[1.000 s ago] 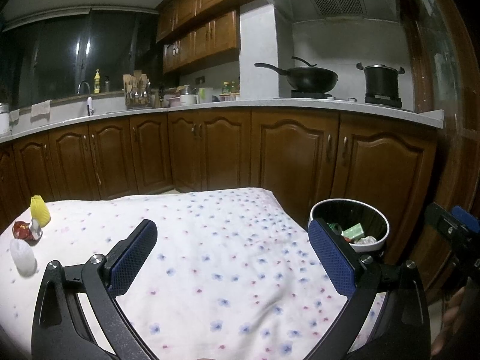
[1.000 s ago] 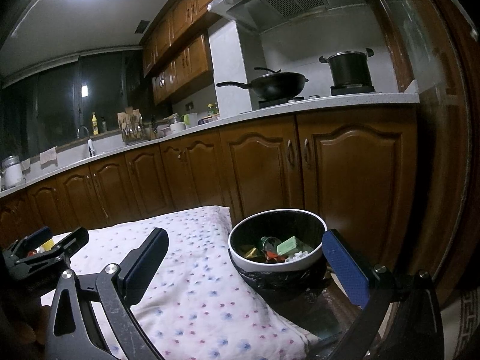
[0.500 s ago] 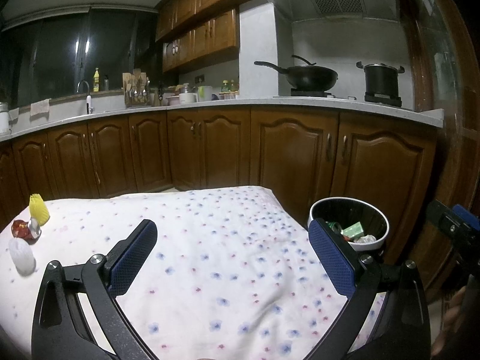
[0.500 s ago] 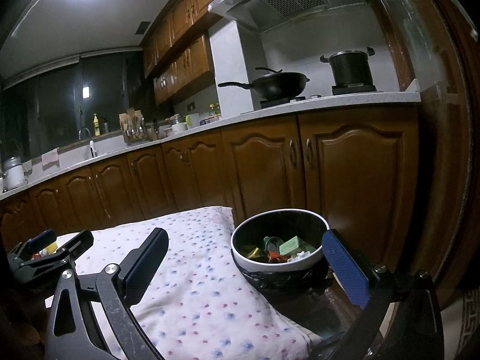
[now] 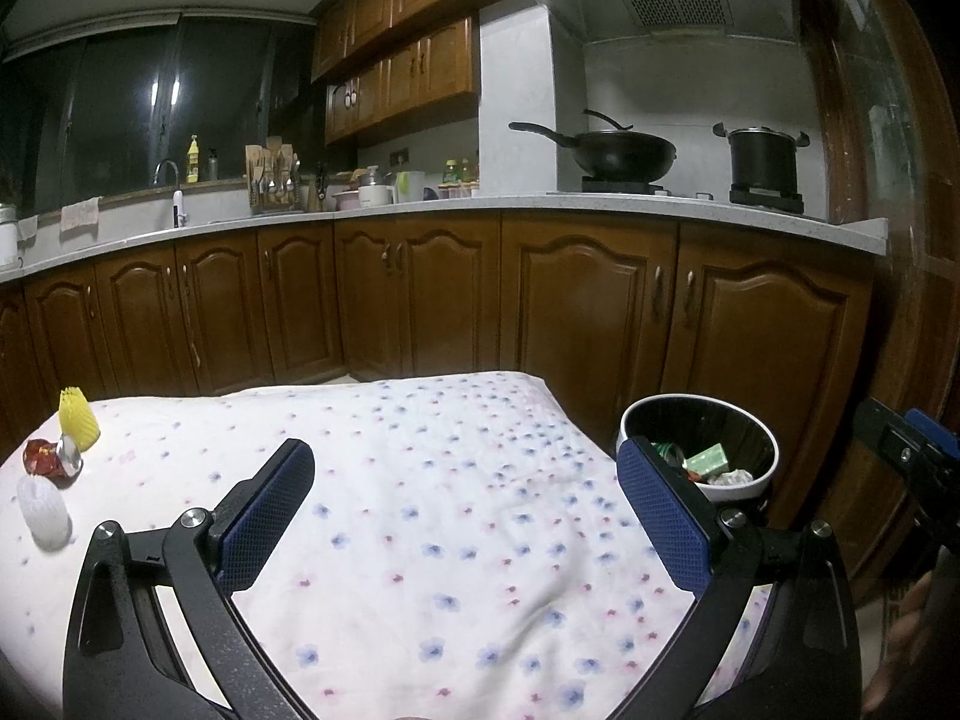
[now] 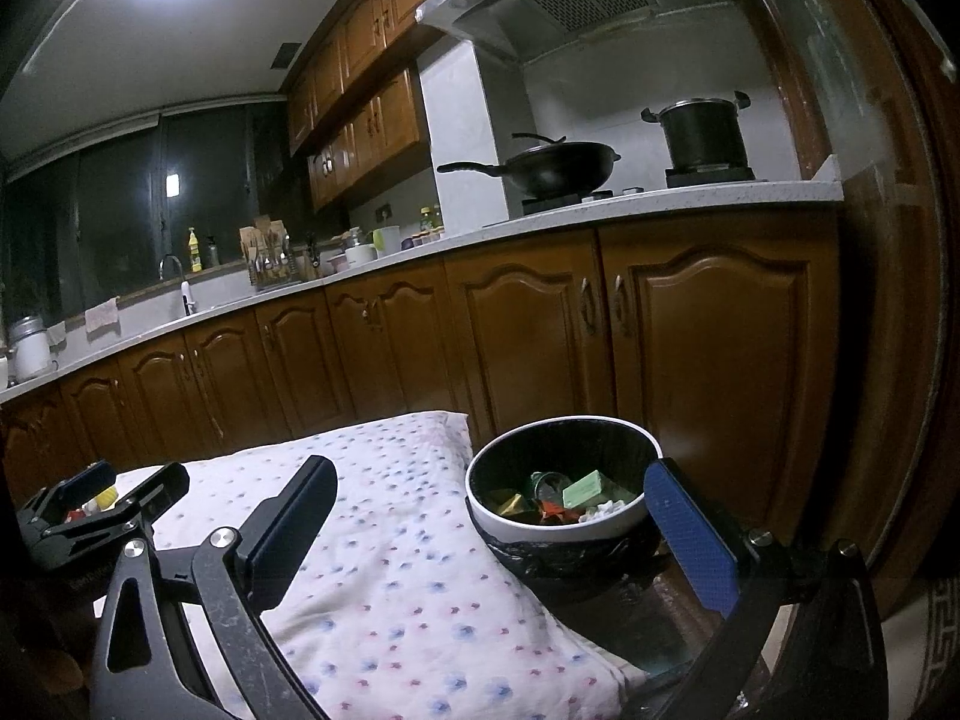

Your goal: Collect trash

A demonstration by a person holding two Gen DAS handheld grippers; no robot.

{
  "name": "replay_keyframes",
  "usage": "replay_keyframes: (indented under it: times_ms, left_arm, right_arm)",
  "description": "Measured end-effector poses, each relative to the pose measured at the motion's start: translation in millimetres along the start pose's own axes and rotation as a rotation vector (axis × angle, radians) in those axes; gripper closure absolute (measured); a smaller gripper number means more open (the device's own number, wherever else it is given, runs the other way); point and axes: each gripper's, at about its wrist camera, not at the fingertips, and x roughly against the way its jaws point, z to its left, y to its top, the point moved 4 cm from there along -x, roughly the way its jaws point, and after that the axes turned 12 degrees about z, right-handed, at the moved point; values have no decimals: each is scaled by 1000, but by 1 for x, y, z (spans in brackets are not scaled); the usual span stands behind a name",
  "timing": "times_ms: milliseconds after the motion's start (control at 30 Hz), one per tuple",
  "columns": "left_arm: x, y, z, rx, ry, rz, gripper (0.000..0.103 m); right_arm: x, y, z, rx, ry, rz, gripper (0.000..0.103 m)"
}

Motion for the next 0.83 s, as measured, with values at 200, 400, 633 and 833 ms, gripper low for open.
replay_keyframes:
  times_ms: [200, 400, 633, 833]
  left_arm:
    - [-1, -2, 1, 1, -2, 5, 0]
    - [-2, -2, 2, 2, -3, 12, 0]
    - [-5, -2, 3, 4, -8, 22, 0]
    - [-8, -1, 5, 8, -15, 35, 0]
  right_arm:
    - [0, -3, 11, 1, 1, 1, 0]
    - [0, -4, 13, 0, 2, 4, 0]
    - [-1, -3, 11, -3, 4, 4, 0]
    - [-1, -12, 33, -10, 7, 14, 0]
